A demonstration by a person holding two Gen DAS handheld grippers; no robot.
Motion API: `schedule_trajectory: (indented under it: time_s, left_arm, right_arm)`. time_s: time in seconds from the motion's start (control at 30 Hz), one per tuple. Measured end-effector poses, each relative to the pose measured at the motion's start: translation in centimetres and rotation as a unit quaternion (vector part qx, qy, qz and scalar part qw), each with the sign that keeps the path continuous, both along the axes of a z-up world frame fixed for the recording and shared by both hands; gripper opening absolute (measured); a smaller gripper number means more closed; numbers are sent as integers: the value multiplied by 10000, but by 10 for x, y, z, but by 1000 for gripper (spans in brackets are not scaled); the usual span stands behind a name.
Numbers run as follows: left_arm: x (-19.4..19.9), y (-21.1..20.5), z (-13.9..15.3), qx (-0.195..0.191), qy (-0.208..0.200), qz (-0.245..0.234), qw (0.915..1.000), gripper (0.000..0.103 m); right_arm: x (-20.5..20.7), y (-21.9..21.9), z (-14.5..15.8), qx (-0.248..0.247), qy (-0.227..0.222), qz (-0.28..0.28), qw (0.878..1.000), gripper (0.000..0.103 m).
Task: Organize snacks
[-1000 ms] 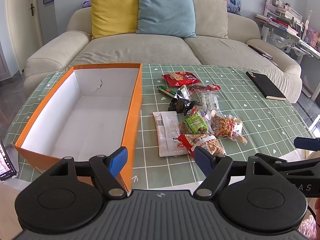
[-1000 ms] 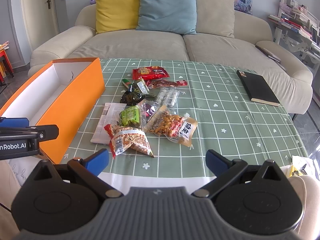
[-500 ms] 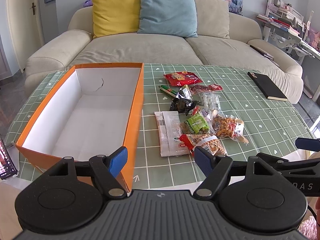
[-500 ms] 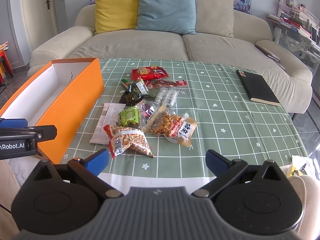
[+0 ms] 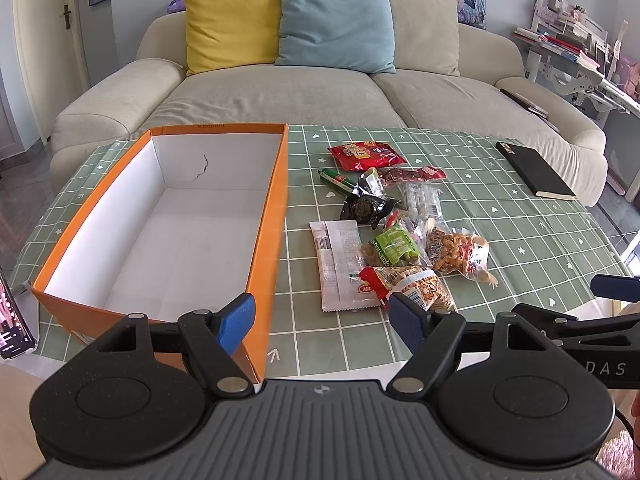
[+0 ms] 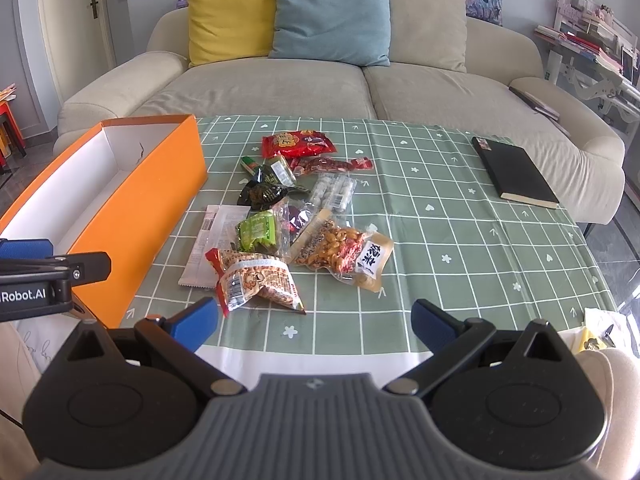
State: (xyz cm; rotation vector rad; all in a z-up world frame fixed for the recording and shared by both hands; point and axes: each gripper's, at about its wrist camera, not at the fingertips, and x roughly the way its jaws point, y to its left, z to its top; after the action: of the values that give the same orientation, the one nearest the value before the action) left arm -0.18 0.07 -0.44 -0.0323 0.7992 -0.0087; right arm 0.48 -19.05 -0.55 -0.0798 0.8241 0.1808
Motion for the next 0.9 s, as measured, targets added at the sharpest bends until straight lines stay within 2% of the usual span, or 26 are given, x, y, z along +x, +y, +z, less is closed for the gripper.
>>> schedule_trajectory:
  time_s: [0.9]
  left_arm:
    - [-1,-4,-1,-18,66,-55,10000,89]
  right_arm:
    - [3,-7,-9,24,61,-39,10000,100]
